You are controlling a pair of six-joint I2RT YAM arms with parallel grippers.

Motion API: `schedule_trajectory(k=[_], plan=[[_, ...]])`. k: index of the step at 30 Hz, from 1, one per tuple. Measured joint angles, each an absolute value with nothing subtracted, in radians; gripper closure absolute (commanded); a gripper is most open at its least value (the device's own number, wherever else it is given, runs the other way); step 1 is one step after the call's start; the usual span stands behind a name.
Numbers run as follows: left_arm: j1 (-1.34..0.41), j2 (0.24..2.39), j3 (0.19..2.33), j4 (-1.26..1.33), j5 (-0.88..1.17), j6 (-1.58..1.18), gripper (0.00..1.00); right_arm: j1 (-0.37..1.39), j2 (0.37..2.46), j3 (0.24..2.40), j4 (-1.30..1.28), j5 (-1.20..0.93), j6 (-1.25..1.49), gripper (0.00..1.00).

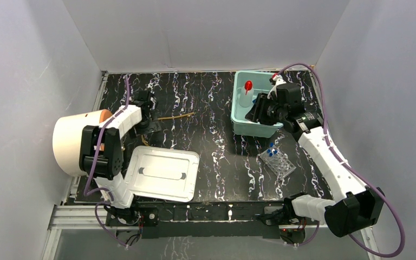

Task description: Organize the chemistry lab equipment

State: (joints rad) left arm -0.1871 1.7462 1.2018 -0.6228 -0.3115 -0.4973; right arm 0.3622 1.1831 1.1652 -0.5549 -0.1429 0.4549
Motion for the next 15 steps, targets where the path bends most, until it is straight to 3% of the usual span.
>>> schedule_trajectory(k=[7, 15], plan=[[-0.127, 1.798, 1.202, -0.596, -0.289, -0.505, 0.47, 0.363, 1.164, 1.139, -0.537, -0.167, 0.48, 0.51], [-0.1, 1.825, 1.186, -0.546, -0.264, -0.521, 0.58, 0.363, 1.135, 1.115, -0.522, -0.179, 0.498, 0.51]])
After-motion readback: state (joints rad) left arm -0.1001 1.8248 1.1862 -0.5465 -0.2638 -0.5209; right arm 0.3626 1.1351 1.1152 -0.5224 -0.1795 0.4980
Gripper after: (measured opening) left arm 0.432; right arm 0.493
